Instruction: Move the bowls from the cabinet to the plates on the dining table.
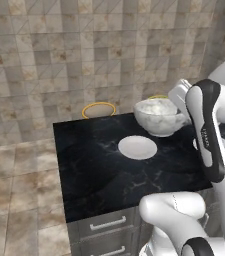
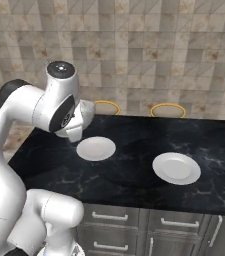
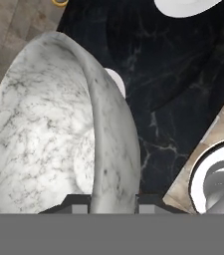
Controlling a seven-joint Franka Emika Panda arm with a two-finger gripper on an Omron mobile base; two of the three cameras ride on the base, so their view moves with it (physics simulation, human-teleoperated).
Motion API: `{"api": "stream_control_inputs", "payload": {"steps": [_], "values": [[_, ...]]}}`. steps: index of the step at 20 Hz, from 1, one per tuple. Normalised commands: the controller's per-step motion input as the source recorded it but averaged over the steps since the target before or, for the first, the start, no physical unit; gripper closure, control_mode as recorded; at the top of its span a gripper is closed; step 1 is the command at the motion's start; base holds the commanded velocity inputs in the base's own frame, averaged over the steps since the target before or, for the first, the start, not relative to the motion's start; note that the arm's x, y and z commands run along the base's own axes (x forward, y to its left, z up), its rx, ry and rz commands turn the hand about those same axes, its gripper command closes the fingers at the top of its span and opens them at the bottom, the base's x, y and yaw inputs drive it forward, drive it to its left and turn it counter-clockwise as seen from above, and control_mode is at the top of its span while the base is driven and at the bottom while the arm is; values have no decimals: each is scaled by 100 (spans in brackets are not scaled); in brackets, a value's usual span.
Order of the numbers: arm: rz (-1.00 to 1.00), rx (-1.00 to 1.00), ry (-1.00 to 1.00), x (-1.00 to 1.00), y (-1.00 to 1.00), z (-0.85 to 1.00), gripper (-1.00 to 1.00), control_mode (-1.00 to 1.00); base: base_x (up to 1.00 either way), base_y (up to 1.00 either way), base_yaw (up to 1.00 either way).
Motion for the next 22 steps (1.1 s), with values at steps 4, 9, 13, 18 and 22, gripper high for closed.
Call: {"api": "stream_control_inputs", "payload": {"steps": [4, 9, 13, 18, 22], "values": [[-1, 0, -3, 5, 0, -34, 100, -100, 0, 0, 0], [-1, 0, -1, 3, 0, -31, 100, -100, 0, 0, 0], [-1, 1, 0, 12, 0, -17, 100, -100, 0, 0, 0], [-4, 5, 0, 34, 0, -9, 100, -100, 0, 0, 0], [-6, 6, 4, 41, -1, -19, 100, -100, 0, 0, 0]]}}
